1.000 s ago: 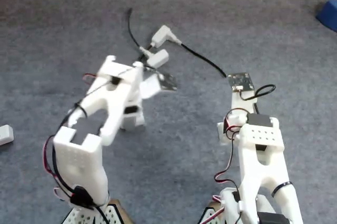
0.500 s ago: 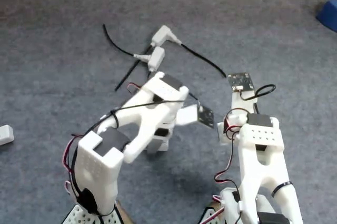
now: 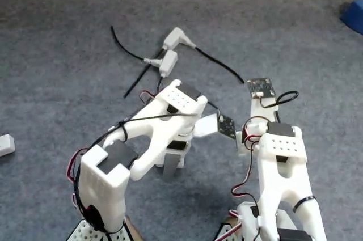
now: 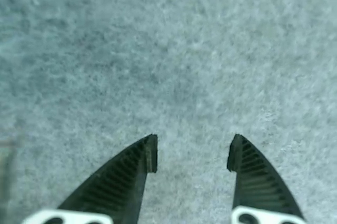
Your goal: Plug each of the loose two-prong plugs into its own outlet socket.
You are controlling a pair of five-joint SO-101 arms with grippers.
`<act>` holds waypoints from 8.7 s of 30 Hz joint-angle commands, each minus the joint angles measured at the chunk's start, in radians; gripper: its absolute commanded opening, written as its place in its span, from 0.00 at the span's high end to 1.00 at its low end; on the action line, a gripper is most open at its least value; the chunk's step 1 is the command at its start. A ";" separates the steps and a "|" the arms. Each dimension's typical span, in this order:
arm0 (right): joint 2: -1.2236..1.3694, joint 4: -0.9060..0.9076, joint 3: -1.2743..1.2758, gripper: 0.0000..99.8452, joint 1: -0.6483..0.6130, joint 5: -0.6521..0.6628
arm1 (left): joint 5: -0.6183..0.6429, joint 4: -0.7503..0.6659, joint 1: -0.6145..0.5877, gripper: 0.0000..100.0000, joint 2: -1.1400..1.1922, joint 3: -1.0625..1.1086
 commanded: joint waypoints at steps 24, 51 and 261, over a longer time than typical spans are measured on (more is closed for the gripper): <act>-0.019 -0.015 -0.001 0.78 -0.013 0.008 | 0.203 -0.206 -1.299 0.53 -0.104 -0.476; -0.019 -0.015 0.001 0.78 -0.015 0.008 | 0.189 -0.198 -1.498 0.54 0.883 -1.382; -0.093 -0.354 0.236 0.75 -0.332 -1.603 | 0.876 0.215 -1.053 0.77 0.407 -1.314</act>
